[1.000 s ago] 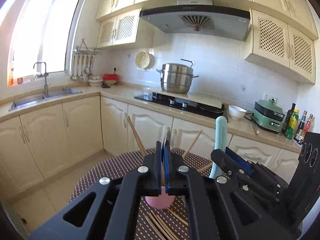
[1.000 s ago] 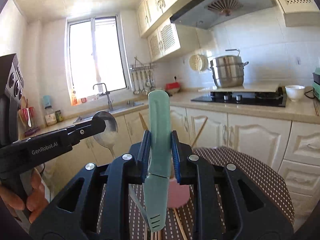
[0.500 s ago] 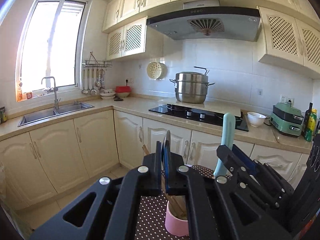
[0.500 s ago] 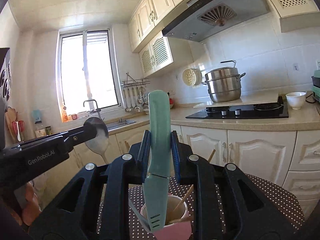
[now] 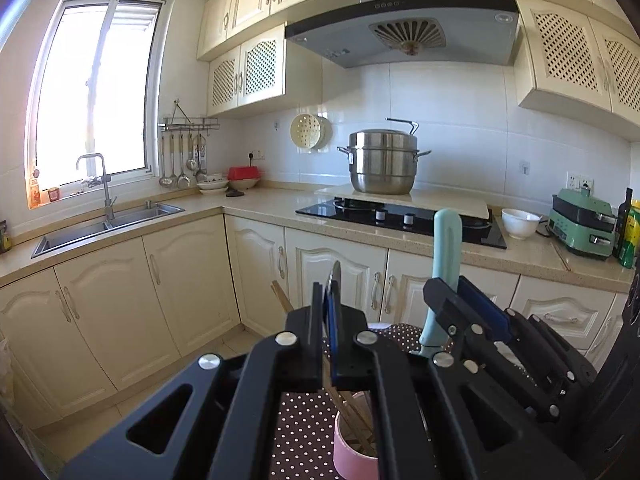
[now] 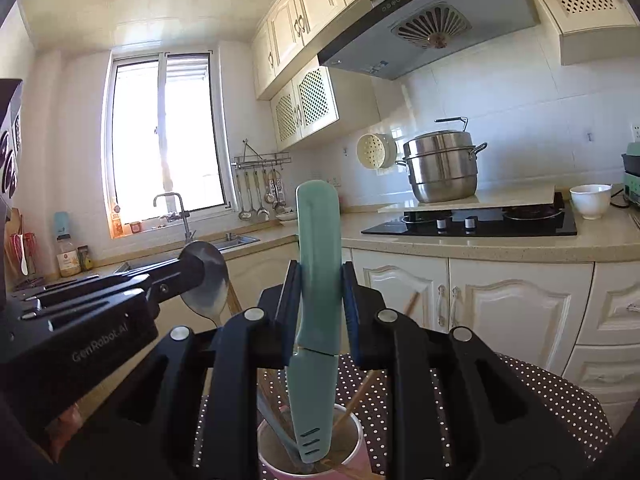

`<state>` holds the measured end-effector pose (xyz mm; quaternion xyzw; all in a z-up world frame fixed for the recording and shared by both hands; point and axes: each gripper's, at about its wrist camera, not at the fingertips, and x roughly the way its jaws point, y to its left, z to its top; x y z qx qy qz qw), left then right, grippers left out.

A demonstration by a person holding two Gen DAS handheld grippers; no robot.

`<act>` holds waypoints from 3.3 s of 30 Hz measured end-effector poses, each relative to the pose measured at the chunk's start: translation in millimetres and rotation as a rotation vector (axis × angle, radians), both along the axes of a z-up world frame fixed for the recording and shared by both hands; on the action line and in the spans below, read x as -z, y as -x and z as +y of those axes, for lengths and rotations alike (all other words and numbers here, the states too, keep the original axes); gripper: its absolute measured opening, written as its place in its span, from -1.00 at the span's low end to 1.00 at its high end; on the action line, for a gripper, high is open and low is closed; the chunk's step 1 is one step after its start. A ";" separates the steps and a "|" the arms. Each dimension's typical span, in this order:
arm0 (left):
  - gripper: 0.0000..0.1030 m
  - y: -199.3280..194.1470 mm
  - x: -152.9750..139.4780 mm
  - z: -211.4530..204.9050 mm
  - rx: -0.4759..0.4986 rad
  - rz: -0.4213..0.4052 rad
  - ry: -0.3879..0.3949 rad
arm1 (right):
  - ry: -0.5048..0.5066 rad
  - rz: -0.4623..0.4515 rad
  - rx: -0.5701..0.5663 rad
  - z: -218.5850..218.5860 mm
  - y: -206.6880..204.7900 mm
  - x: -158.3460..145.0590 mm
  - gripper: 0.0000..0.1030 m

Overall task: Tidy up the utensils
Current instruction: 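Lower the knife and spoon into the pink cup and open both tools, then move both open tools back down to the chopstick pile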

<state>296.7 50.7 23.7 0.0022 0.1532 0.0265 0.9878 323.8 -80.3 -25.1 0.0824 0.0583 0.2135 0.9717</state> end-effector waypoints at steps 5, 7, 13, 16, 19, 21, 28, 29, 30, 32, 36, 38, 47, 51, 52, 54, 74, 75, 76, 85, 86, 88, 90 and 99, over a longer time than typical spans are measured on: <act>-0.89 -6.0 12.7 5.2 0.029 0.039 0.061 | 0.013 0.022 -0.005 0.9 -0.9 5.1 -0.60; -0.88 -8.3 15.4 6.2 0.038 0.048 0.074 | 0.020 0.023 -0.006 1.3 -0.9 4.6 -0.59; -0.53 -6.1 15.7 11.3 0.030 0.036 0.101 | 0.028 0.034 -0.010 0.8 -0.5 3.0 -0.59; -0.31 -2.2 14.7 15.4 0.022 0.027 0.121 | 0.033 0.045 -0.010 1.4 -1.4 3.1 -0.59; -0.28 0.4 16.3 16.1 0.019 0.036 0.128 | 0.042 0.057 -0.011 2.5 -2.3 4.2 -0.59; -0.26 2.3 17.5 15.9 0.014 0.037 0.122 | 0.042 0.065 -0.013 2.7 -2.4 4.8 -0.59; -0.13 9.1 20.4 21.2 -0.002 0.056 0.132 | 0.047 0.101 -0.036 4.5 -0.5 6.5 -0.59; -0.12 9.9 20.4 22.0 -0.003 0.059 0.134 | 0.047 0.107 -0.042 4.9 -0.6 6.7 -0.59; -0.11 11.8 21.2 23.0 -0.003 0.061 0.136 | 0.051 0.111 -0.042 5.5 -0.7 6.7 -0.59; -0.11 14.0 21.8 24.3 -0.006 0.063 0.136 | 0.056 0.118 -0.044 6.6 -0.4 6.8 -0.58; -0.08 18.3 22.0 26.3 -0.013 0.069 0.138 | 0.063 0.129 -0.046 7.8 1.4 6.6 -0.57; -0.05 20.6 22.6 28.3 -0.012 0.073 0.144 | 0.066 0.137 -0.044 8.1 2.3 6.6 -0.57; 0.01 30.4 23.6 32.6 -0.015 0.085 0.160 | 0.075 0.153 -0.022 4.8 10.1 3.8 -0.29; 0.01 39.1 20.0 34.1 -0.014 0.077 0.163 | 0.080 0.141 -0.017 3.5 17.9 -0.5 -0.26; 0.01 41.8 18.5 33.7 -0.014 0.074 0.162 | 0.080 0.141 -0.018 3.2 19.4 -1.4 -0.26; 0.02 46.3 16.2 33.1 -0.011 0.069 0.161 | 0.082 0.135 -0.014 2.9 23.8 -4.0 -0.25; 0.09 95.3 17.7 7.1 0.043 0.092 0.206 | 0.120 0.086 0.032 -25.9 81.9 -22.2 -0.06; 0.09 96.1 21.0 5.6 0.048 0.103 0.207 | 0.124 0.092 0.034 -28.5 84.6 -19.8 -0.06; 0.09 96.8 25.2 3.7 0.053 0.116 0.210 | 0.128 0.100 0.037 -30.9 86.4 -17.6 -0.06; 0.09 88.3 81.9 7.9 0.076 0.338 0.320 | 0.167 0.186 0.055 -47.4 97.3 14.4 -0.05; 0.09 86.2 89.5 9.3 0.074 0.370 0.336 | 0.173 0.201 0.057 -48.8 97.8 18.8 -0.05; 0.08 82.8 106.4 10.0 0.067 0.431 0.356 | 0.182 0.229 0.055 -51.0 97.6 28.2 -0.05; 0.04 79.2 120.6 7.4 0.063 0.483 0.361 | 0.199 0.269 0.051 -50.7 95.4 38.3 -0.05; -0.44 58.7 168.4 -2.1 0.038 0.659 0.351 | 0.312 0.502 -0.019 -40.9 74.1 88.2 -0.06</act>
